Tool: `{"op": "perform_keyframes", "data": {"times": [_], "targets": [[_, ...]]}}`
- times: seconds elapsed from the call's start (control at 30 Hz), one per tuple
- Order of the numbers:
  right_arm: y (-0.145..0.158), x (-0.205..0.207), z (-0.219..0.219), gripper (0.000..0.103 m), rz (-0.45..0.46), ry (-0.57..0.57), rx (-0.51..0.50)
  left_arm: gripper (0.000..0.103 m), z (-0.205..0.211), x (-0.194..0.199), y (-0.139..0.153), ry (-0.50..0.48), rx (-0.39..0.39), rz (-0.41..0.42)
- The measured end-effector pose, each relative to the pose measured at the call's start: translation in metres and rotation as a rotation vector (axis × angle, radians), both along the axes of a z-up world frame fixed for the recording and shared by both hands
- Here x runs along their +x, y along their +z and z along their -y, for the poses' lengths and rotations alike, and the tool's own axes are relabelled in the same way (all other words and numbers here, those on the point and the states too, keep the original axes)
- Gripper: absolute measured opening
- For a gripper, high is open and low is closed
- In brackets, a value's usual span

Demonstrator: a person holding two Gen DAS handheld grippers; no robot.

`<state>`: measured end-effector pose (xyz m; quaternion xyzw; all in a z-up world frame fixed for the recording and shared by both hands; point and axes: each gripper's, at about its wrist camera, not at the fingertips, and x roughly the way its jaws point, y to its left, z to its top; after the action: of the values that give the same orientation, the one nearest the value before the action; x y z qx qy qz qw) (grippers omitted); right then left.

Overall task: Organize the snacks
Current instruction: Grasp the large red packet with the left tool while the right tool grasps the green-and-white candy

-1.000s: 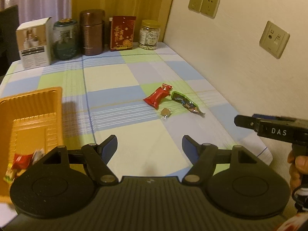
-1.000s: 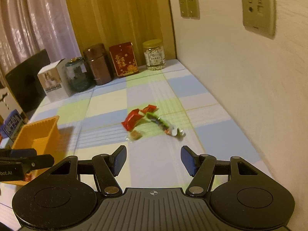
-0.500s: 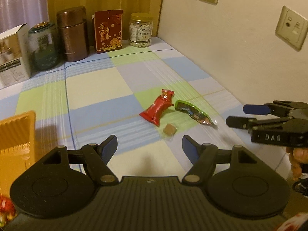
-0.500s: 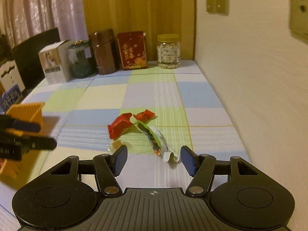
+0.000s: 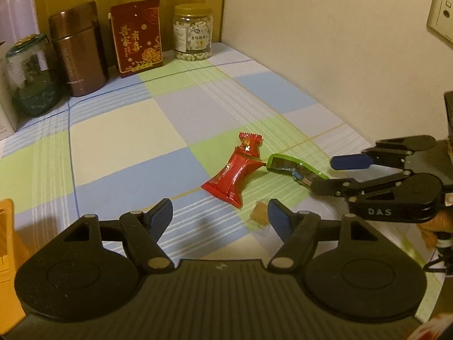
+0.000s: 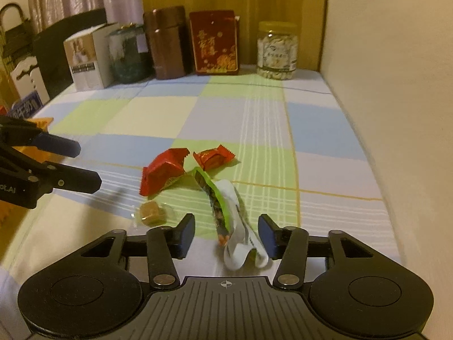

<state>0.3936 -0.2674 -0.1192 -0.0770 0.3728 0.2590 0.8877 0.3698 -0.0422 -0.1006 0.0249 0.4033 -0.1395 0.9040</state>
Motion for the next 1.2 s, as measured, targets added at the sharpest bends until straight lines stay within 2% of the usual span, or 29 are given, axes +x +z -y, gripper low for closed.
{"op": "perform_keyframes", "data": {"times": [0.23,0.37,0.53,0.7,0.87,0.93,1.03,1.2], "targets": [[-0.018,0.016,-0.007,0.039,-0.019,0.022,-0.043,0.071,0.000,0.016,-0.013,-0.015,-0.012,-0.006],[-0.021,0.016,-0.006,0.029,-0.014,0.010,-0.024,0.071,0.001,0.024,-0.022,-0.025,-0.011,-0.005],[-0.020,0.011,-0.003,0.025,-0.014,-0.041,0.012,0.069,0.005,0.036,-0.032,-0.049,-0.010,0.002],[-0.014,0.003,0.007,0.025,-0.021,-0.134,0.080,0.057,0.012,0.051,-0.039,-0.091,0.004,0.021],[-0.009,-0.003,0.011,0.025,-0.013,-0.199,0.094,0.044,0.022,0.061,-0.044,-0.132,0.019,0.028],[-0.007,-0.003,0.012,0.025,-0.011,-0.213,0.096,0.042,0.025,0.063,-0.045,-0.144,0.032,0.028],[-0.007,-0.005,0.012,0.025,-0.011,-0.218,0.097,0.030,0.028,0.066,-0.048,-0.154,0.049,0.021],[-0.006,-0.008,0.011,0.025,-0.009,-0.232,0.099,0.026,0.024,0.062,-0.046,-0.131,0.049,0.009]]}}
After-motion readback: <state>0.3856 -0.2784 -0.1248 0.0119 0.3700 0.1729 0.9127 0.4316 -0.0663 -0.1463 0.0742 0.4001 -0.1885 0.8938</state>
